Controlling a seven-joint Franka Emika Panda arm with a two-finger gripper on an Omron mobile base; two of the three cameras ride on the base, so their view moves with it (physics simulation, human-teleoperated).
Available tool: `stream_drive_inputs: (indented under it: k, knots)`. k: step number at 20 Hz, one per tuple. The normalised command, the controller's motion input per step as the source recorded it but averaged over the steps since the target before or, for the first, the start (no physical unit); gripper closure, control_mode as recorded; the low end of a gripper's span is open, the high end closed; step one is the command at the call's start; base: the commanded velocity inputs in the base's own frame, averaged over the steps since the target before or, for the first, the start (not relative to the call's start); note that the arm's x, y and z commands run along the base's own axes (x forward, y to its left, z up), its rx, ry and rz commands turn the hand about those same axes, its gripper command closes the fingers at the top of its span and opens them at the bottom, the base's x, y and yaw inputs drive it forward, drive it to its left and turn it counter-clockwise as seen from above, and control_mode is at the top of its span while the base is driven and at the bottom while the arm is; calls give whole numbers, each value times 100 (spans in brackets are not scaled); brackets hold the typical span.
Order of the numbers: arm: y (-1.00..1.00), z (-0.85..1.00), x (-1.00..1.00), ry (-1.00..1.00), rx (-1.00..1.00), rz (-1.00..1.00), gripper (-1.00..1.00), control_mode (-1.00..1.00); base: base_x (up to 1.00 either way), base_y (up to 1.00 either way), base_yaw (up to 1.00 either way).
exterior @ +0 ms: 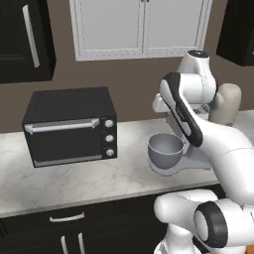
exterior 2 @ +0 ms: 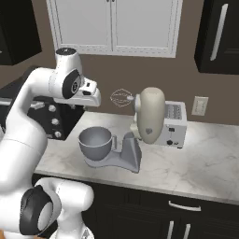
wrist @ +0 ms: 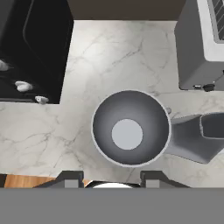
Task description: Close the stand mixer head.
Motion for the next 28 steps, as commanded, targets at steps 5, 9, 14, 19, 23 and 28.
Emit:
stream_drive_inputs:
  k: [5, 9, 14, 19, 23, 28]
  knots:
    - [-17, 2, -42, -10, 1, 0, -100, -100, 0, 0, 0]
    - [-61, 17, -97, -21, 5, 0, -100, -100, 0, 0, 0]
    - [-82, 25, -99, -23, 5, 5, -100, -100, 0, 0, 0]
    - [-87, 18, -77, -21, 2, 14, -100, -100, 0, 0, 0]
    - [-84, 13, -46, -24, 1, 22, -100, -100, 0, 0, 0]
    - [-88, 19, -5, -26, 3, 23, -100, -100, 0, 0, 0]
